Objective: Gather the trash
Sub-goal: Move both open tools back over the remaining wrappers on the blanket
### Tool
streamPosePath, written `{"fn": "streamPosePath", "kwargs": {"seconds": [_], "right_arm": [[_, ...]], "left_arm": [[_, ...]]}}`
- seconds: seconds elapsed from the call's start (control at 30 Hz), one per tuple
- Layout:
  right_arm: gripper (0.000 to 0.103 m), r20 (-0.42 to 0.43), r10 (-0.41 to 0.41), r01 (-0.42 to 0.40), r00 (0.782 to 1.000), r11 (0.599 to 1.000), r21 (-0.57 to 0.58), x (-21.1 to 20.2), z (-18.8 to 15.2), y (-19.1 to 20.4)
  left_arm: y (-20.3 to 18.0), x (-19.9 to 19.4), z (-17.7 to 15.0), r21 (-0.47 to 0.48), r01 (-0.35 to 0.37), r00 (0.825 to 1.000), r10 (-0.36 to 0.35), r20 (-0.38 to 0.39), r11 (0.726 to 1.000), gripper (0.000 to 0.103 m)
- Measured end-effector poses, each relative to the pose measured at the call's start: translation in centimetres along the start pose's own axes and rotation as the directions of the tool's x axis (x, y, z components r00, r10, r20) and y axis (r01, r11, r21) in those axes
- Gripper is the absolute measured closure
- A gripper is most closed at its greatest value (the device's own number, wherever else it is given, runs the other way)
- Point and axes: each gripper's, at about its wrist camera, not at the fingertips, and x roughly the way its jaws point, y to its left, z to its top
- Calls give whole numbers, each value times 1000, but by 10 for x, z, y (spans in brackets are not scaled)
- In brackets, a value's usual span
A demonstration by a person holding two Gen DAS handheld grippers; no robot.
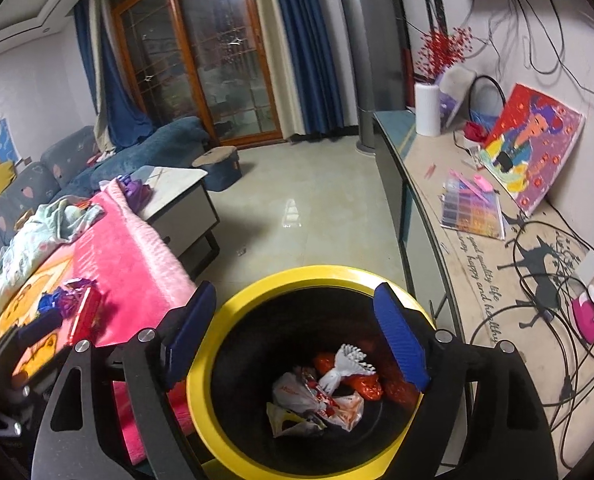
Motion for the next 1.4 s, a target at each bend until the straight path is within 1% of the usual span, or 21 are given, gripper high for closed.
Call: {"fn": "streamPosePath", "kwargs": {"seconds": [0.27,0.57,0.97,1.4], "right_arm": [[19,36,35,-33,999,998,-55,-15,0,28],[18,45,70,-65,997,992,-105,-21,-5,55],[17,63,116,-105,991,983,-152,-30,-12,86],[17,36,172,-160,984,961,-225,-31,-25,122]], "left_arm": [[18,-25,7,-33,-58,996,60,69,998,11],[46,-48,7,-85,-110,986,119,113,990,11],[79,-69,4,-157,-162,973,184,138,974,11],[105,-85,-3,-198,-203,963,232,134,959,11]]}}
